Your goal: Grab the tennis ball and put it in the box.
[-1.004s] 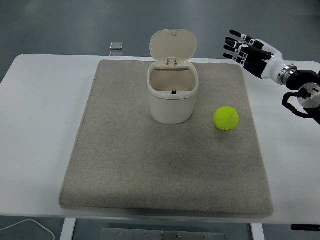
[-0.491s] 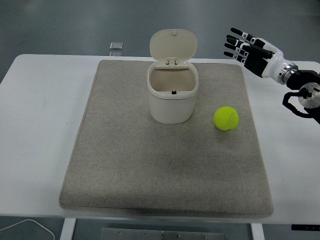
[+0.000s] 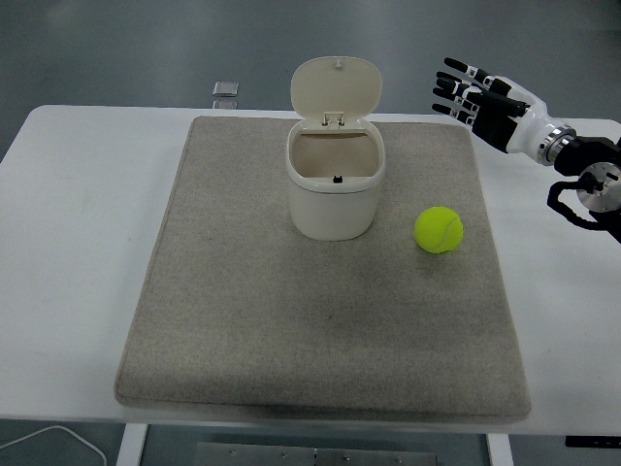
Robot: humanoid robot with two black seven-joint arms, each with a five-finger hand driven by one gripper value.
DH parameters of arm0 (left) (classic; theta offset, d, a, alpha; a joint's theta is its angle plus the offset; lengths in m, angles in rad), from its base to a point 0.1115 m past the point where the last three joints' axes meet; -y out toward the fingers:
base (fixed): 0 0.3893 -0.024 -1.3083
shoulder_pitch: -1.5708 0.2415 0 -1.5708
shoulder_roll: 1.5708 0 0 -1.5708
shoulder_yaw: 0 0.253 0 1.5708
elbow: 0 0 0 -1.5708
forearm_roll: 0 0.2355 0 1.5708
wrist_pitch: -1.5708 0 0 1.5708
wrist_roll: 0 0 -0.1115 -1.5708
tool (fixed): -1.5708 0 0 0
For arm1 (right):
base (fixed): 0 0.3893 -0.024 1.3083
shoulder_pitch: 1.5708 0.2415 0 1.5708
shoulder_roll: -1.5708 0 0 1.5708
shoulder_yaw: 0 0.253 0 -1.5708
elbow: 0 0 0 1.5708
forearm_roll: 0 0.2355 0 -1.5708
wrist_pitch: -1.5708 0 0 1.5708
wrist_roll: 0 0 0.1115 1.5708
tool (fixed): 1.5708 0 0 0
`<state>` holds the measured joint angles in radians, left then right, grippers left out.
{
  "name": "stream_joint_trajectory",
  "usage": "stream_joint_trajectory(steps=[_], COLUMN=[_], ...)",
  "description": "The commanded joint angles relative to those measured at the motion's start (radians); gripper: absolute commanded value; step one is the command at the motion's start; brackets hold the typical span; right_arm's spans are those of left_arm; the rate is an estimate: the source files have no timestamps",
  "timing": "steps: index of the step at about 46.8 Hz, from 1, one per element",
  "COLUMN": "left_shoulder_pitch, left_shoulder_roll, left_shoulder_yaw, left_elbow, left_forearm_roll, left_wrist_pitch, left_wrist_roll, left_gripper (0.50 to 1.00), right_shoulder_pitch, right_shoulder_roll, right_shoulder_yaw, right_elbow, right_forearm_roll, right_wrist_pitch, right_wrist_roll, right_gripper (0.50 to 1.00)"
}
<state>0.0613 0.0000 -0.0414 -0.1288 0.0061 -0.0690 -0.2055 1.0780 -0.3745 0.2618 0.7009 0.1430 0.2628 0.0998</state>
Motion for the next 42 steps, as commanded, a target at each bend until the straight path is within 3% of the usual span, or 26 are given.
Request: stream_joint_trajectory(steps=[1, 22, 42], left_shoulder_pitch=[0.0, 0.0, 0.0], left_shoulder_roll=[0.0, 0.0, 0.0], left_shoulder_yaw=[0.0, 0.0, 0.0], left_elbow=[0.0, 0.0, 0.0], left_forearm_roll=[0.0, 0.0, 0.0], left_wrist_pitch=[0.0, 0.0, 0.0], left_wrist_roll=[0.0, 0.0, 0.0], left_gripper=[0.992, 0.992, 0.992], right_shoulder_pitch=[0.003, 0.051, 0.051], right_shoulder_roll=[-0.001, -0.018, -0.037], right_shoulder_yaw=[-0.003, -0.009, -0.007], right_elbow=[0.0, 0.0, 0.009], right_forearm_roll=[-0.011, -0.19, -0.465], right_wrist_pitch=[0.001, 0.001, 0.007], right_wrist_roll=[0.0, 0.0, 0.001], right_gripper=[0.926, 0.926, 0.926])
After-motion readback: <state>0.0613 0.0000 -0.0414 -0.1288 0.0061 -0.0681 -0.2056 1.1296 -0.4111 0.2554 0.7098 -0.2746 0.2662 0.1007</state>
